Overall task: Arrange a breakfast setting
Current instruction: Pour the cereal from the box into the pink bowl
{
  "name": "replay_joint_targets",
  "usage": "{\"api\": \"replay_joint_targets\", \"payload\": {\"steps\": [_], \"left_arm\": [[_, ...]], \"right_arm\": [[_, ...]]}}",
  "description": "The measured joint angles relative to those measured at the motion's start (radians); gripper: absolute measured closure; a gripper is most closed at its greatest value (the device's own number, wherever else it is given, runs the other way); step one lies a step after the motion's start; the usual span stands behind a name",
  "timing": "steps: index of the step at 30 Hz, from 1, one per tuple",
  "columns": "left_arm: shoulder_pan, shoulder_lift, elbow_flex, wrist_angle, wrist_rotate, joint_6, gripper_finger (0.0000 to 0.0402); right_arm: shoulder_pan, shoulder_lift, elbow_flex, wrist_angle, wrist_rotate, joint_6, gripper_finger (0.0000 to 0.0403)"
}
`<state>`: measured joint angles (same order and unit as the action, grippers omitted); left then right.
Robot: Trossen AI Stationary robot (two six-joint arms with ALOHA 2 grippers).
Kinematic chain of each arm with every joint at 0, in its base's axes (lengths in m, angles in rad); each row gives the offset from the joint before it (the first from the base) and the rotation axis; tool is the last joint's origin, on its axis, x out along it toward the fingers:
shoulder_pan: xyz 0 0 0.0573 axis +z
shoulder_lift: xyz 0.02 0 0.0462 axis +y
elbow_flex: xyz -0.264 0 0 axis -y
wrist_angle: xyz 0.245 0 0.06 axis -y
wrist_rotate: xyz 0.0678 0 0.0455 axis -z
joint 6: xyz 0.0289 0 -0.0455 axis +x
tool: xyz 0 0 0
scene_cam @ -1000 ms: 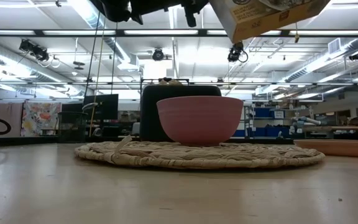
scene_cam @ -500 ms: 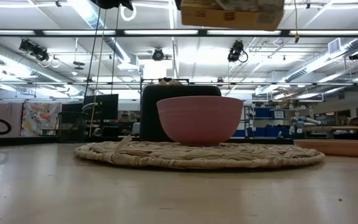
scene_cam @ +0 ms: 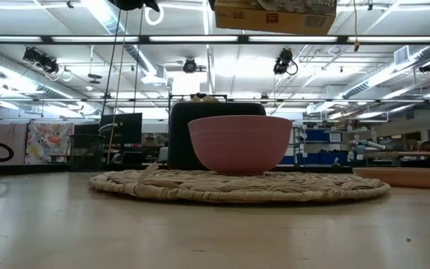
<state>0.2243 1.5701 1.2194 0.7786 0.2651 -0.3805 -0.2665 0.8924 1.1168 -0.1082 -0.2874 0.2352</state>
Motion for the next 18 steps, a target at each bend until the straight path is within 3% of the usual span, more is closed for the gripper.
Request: {"api": "replay_joint_targets", "payload": {"steps": [9, 18], "left_arm": [[-0.009, 0.001, 0.004, -0.071, -0.013, 0.012, 0.0102], [-0.023, 0.001, 0.006, -0.201, -0.022, 0.061, 0.0084]], "right_arm": [[-0.021, -0.013, -0.005, -0.029, 0.009, 0.005, 0.0223], [-0.023, -0.01, -0.007, -0.057, 0.032, -0.002, 0.0229]]}}
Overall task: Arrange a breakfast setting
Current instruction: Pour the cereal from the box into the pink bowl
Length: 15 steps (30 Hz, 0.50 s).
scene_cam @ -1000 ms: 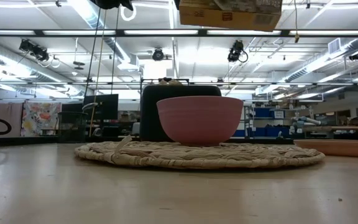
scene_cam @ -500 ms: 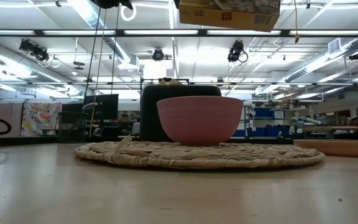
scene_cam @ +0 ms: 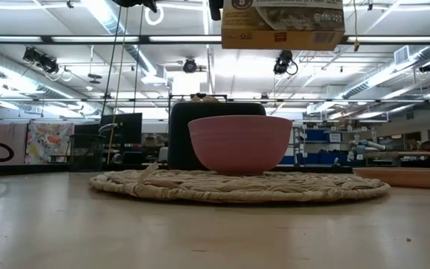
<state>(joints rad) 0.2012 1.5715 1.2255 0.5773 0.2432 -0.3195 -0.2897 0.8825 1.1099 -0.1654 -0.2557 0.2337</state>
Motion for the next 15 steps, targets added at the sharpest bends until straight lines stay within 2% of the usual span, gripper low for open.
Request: {"api": "replay_joint_targets", "payload": {"steps": [6, 15], "left_arm": [[0.0, 0.001, 0.0, -0.078, 0.02, 0.042, 0.0084], [0.006, -0.01, -0.003, -0.06, 0.043, 0.023, 0.0083]], "right_arm": [[0.0, 0.0, 0.0, -0.001, 0.002, 0.003, 0.023], [0.0, -0.003, 0.002, 0.025, 0.008, 0.013, 0.023]]}}
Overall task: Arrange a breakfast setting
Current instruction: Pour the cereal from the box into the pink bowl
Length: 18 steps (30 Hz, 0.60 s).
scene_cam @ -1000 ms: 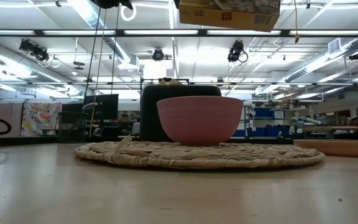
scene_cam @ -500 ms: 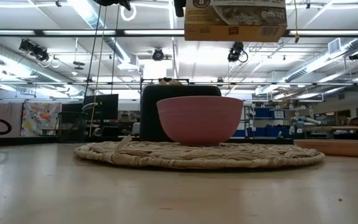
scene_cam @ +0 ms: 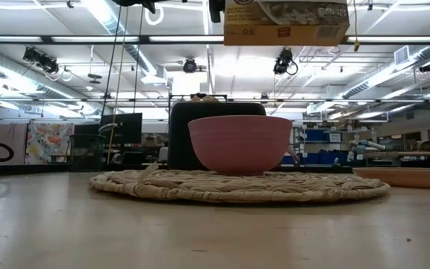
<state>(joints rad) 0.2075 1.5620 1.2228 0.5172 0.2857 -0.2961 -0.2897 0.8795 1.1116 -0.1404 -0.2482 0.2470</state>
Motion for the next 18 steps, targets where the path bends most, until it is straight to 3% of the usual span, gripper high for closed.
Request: {"api": "replay_joint_targets", "payload": {"steps": [8, 14, 18], "left_arm": [[0.027, 0.0, -0.002, 0.003, 0.028, -0.038, 0.0086], [0.028, 0.0, -0.002, 0.005, 0.042, -0.078, 0.0122], [0.031, 0.0, -0.002, -0.011, 0.048, -0.125, 0.0111]], "right_arm": [[-0.002, 0.001, 0.001, 0.0, 0.016, -0.004, 0.0231], [-0.002, 0.003, 0.003, 0.0, 0.01, 0.008, 0.0231], [-0.001, 0.004, 0.003, -0.007, 0.01, 0.013, 0.0231]]}}
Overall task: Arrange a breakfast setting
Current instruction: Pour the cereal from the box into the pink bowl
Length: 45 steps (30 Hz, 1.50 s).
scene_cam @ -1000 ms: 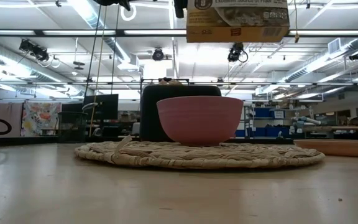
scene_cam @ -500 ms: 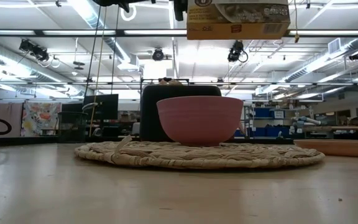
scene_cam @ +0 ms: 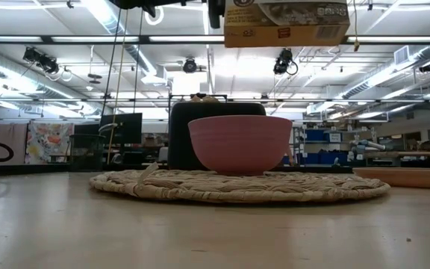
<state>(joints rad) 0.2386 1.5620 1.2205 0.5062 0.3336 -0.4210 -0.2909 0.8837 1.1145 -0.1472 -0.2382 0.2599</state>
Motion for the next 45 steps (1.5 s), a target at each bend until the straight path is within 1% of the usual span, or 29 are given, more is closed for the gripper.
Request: {"api": "replay_joint_targets", "payload": {"steps": [6, 8, 11, 14, 20, 25, 28, 32, 35, 38, 43, 45], "left_arm": [[0.001, 0.0, 0.0, -0.02, -0.003, -0.086, 0.0058], [0.0, 0.0, -0.001, -0.031, -0.004, -0.055, 0.0049], [-0.01, 0.002, -0.002, -0.034, -0.009, 0.018, 0.0046], [-0.017, 0.005, -0.002, -0.036, -0.008, 0.034, 0.0045], [-0.034, 0.012, -0.002, -0.059, -0.021, 0.042, 0.0045], [-0.066, 0.028, -0.002, -0.055, -0.102, 0.095, 0.0048], [-0.072, 0.034, -0.002, -0.049, -0.112, 0.086, 0.0066], [-0.072, 0.034, -0.002, -0.053, -0.111, 0.077, 0.0107], [-0.073, 0.032, -0.002, -0.048, -0.116, 0.066, 0.013], [-0.073, 0.02, -0.003, -0.06, -0.117, 0.067, 0.0131], [-0.073, -0.015, -0.004, -0.048, -0.113, 0.066, 0.0132], [-0.072, -0.04, -0.004, -0.043, -0.114, 0.066, 0.0132]], "right_arm": [[0.0, 0.0, 0.0, 0.003, 0.001, -0.025, 0.0231], [0.0, 0.0, 0.0, 0.005, 0.001, -0.028, 0.0231], [0.0, 0.0, 0.003, 0.019, 0.004, -0.023, 0.0231], [0.0, -0.001, 0.003, 0.018, 0.001, -0.023, 0.0231], [0.0, 0.01, 0.003, 0.019, -0.003, -0.019, 0.0231], [0.001, 0.033, 0.003, 0.046, -0.011, -0.017, 0.0231], [0.001, 0.043, 0.003, 0.05, -0.022, -0.016, 0.0231], [0.002, 0.046, 0.003, 0.06, -0.018, -0.018, 0.0224], [0.003, 0.043, 0.003, 0.081, 0.019, -0.018, 0.0209], [0.002, 0.03, 0.003, 0.099, 0.032, -0.027, 0.0181], [0.003, -0.008, 0.003, 0.15, 0.039, -0.028, 0.0112], [0.002, -0.036, 0.003, 0.155, 0.044, -0.053, 0.0082]]}}
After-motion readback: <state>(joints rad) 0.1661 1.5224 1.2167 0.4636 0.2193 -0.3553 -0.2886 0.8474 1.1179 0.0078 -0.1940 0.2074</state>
